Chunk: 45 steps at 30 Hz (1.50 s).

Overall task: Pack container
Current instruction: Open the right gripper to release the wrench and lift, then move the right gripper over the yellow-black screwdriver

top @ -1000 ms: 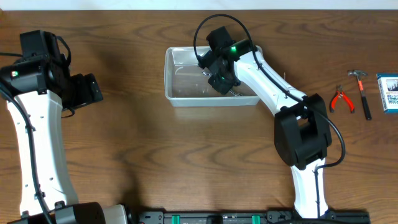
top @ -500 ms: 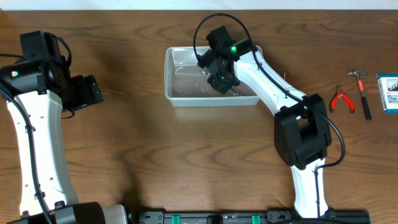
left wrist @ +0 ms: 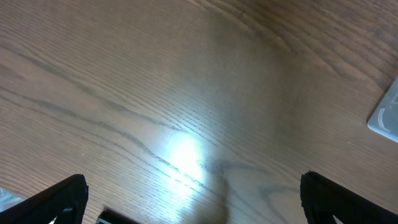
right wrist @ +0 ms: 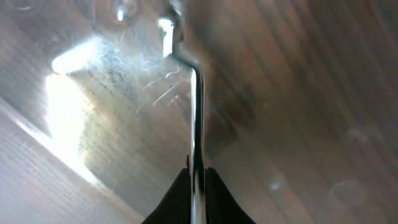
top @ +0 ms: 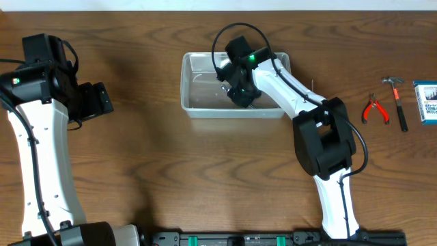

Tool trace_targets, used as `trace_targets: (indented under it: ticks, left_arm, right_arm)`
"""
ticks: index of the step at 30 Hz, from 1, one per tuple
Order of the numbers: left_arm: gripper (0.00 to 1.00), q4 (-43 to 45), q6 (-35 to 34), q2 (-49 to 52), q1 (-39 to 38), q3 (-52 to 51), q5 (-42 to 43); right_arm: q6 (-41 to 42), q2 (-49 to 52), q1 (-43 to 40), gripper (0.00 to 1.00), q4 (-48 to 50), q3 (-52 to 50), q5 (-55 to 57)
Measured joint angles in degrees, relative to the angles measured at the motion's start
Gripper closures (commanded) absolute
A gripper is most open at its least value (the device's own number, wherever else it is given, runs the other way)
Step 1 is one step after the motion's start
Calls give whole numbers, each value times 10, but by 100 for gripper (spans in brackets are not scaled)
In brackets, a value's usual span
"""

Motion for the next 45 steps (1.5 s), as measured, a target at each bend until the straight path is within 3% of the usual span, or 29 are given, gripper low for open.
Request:
trace_targets:
  ticks: [4, 11, 17, 18, 22, 34, 38, 45]
  left_arm:
    - [2, 0, 0, 0, 0, 0, 0]
    - [2, 0, 0, 0, 0, 0, 0]
    - [2, 0, 0, 0, 0, 0, 0]
    - [2, 0, 0, 0, 0, 0, 0]
    - [2, 0, 0, 0, 0, 0, 0]
    - [2, 0, 0, 0, 0, 0, 0]
    - [2, 0, 0, 0, 0, 0, 0]
    - [2, 0, 0, 0, 0, 0, 0]
  right_arm:
    - [4, 0, 0, 73, 0, 0, 0]
    - [5, 0, 0, 67, -4, 2, 0]
    - [16, 2, 0, 49, -60, 86, 2]
    - [18, 2, -1, 45, -71, 106, 2]
    - [34, 2, -4, 1, -127, 217, 3]
    - [161, 1, -63, 1, -351, 517, 94]
    - [216, -5, -103, 1, -416, 555, 135]
    - [266, -41, -179, 1, -419, 556, 128]
